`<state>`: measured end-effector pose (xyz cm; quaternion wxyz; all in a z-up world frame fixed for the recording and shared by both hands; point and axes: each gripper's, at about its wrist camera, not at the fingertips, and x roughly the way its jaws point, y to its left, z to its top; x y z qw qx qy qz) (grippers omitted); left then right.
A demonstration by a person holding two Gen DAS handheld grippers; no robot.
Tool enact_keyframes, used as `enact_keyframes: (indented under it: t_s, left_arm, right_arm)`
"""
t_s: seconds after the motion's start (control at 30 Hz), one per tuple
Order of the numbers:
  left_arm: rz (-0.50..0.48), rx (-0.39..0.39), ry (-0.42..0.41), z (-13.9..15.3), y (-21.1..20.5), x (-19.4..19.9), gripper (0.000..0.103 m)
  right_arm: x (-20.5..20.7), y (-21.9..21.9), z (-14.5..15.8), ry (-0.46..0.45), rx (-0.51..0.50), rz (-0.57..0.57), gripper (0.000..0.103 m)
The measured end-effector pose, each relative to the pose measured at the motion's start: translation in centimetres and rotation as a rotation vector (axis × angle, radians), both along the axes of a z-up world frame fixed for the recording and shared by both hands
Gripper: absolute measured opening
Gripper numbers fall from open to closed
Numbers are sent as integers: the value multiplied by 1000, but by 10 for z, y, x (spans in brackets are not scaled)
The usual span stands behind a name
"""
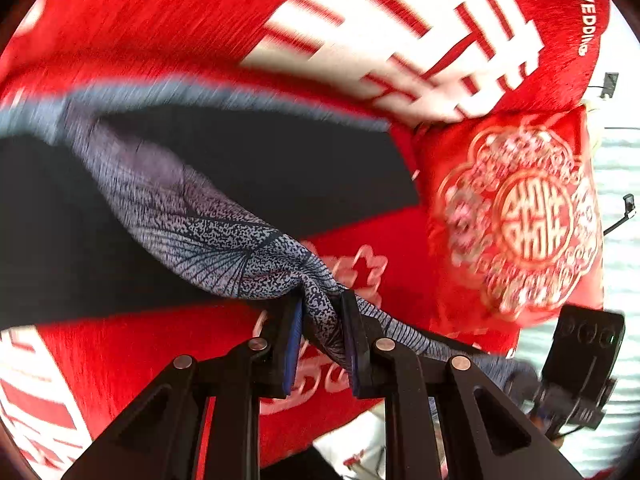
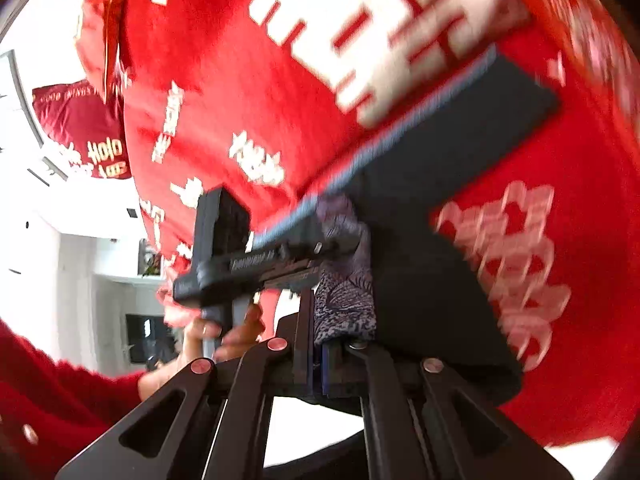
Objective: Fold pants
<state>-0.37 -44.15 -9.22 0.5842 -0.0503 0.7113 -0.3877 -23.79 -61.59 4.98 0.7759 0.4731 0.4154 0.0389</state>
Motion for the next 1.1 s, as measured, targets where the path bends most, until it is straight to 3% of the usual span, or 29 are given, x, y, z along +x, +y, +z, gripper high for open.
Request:
enact_keyframes:
  t_s: [0.17,0.33,0.37,0.4,0.43,0.53,0.63,0.7,0.8,0.9,0.97,1.03,1.1]
  left_arm:
    - [-13,-7,-129,7,-65,39,21]
    - [0,95,-312,9,-85,74,25]
    - [2,131,-347,8,-83,78,34]
    - [6,165,-377,7,-80,80,67]
    - [24,207,-426,6,-73,81,87]
    - [9,292,-491,-7,-55,74,87]
    - [-37,397,-522,-29,-45,63,87]
    - [-75,457,-524,-46,-40,55,87]
    - [-85,517,-524,-63,-37,49,87]
    - [-37,503,-553,-58,-32,53,87]
    - [-31,521,-583,-63,-37,61,87]
    - [-32,561,-573,-78,-43,70,87]
    - [-6,563,-534,-84,-43,77,87]
  right_arm:
    - [49,-73,-5,48,-119,-68,3]
    - [109,-121,-53,199,-252,-59,6]
    - [117,-125,-63,231,-277,-53,6]
    - [124,-129,-73,260,-300,-49,6]
    - [131,-133,-84,297,-322,-51,6]
    - [139,-139,-97,332,-330,-68,7]
    - [138,-132,-89,318,-361,-49,12]
    - [139,-129,-84,322,-400,-20,35]
    - [138,-128,-81,322,-418,-10,41]
    - [137,-138,-66,241,-411,-89,44]
    - [141,-150,-69,274,-387,-125,60]
    - [139,-154,-69,311,-371,-156,60]
    - [132,-142,-60,339,-447,-147,60]
